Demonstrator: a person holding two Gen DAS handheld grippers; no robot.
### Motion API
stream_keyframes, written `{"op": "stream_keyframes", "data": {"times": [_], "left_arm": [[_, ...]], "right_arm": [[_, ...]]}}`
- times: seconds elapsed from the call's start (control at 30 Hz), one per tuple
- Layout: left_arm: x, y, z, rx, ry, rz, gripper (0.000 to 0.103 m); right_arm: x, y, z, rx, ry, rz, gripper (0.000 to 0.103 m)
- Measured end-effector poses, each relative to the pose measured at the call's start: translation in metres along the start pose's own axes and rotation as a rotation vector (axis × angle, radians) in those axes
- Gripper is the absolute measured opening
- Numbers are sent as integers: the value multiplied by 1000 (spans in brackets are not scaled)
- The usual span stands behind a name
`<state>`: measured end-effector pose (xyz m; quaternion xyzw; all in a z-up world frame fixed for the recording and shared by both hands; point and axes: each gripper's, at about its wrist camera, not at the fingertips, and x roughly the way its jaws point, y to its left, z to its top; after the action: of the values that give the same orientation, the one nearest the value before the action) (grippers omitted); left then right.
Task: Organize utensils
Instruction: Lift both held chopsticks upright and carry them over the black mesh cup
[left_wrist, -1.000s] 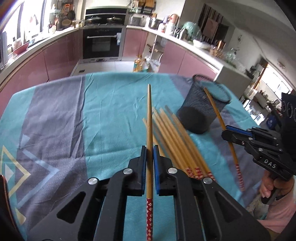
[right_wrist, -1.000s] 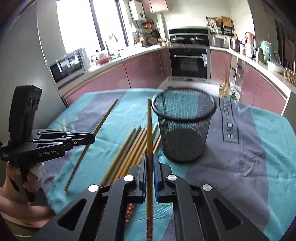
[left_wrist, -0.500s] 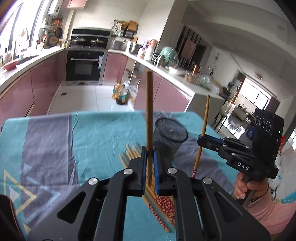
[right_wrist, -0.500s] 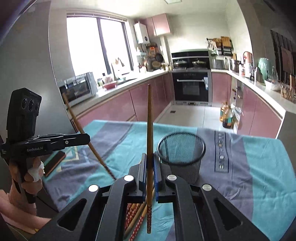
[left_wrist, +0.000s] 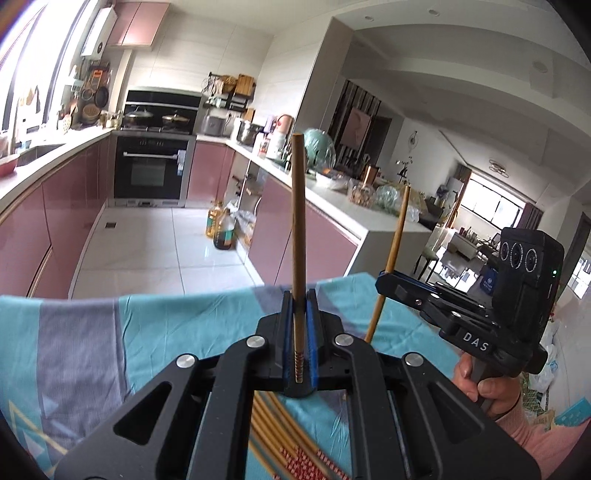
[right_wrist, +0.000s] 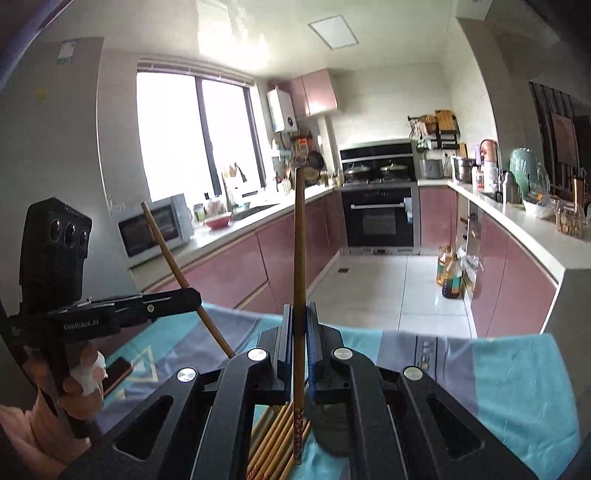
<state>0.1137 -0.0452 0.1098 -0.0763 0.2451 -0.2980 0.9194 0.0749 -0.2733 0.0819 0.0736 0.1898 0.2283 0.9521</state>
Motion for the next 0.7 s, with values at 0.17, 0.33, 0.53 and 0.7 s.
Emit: {"op": "stream_keyframes", "data": {"times": [0.17, 0.33, 0.53, 0.7], "left_arm": [[5, -13, 19, 24, -30, -20, 7], [19, -26, 29, 67, -21, 0, 7], [50, -37, 12, 116, 86, 15, 7], [84, -34, -15, 123, 194, 20, 7]], "right_arm": [[1, -11, 17, 14, -50, -22, 6], [11, -19, 24, 24, -72, -46, 6], [37, -26, 12, 23, -12, -79, 6], [59, -30, -5, 32, 85, -84, 6]]}}
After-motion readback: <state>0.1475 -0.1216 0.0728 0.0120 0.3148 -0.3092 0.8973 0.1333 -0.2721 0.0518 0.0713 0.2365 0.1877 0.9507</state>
